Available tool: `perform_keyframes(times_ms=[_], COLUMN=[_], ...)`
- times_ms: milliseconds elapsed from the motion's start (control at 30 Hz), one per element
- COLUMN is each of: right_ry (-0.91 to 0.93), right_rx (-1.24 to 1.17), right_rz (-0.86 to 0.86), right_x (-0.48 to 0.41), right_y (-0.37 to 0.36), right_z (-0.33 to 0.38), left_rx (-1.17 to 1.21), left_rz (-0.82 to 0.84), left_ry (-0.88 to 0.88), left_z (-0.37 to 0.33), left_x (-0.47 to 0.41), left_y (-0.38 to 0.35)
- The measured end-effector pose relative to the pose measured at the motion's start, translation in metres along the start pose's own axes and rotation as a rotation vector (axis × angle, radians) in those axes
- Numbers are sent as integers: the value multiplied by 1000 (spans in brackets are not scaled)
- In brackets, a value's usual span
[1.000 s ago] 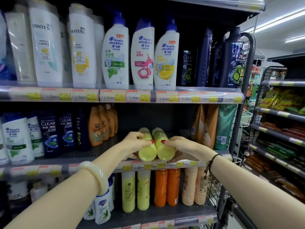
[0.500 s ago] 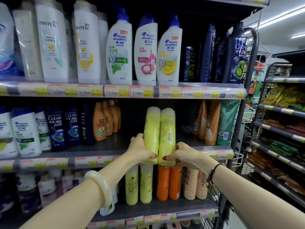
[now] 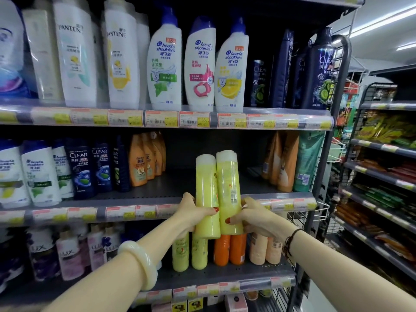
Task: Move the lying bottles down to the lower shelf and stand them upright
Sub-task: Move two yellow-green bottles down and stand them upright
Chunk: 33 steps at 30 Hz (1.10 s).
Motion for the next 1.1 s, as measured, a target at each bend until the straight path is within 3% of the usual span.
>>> perform_keyframes(times_ms=[167,367,767,1100], right_ry=[27,55,197,165], right_rx=[-117,-237,145,56], right_rz=[42,99,90,143], right_x=[4,1,0,-31], right_y=[-8,-18,-47,-75], right_z=[-7,-8,-20,-94], left_rx=[92,117,-225,-250], left_rz=[76,106,144,68], left_ry=[84,49,-101,-56], left_z=[17,18,46,136], left_x=[-1,-1,14,-6], left_y=[-2,7,25,34])
Point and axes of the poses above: each hand's wrist, its own x-axis away from the middle knuckle, its own y-axis out of the back of the hand, z = x × y, the point moved 10 cm from there along -x, towards the middle knuckle, and after that the axes turned 3 degrees about z, right-handed, at the moved point
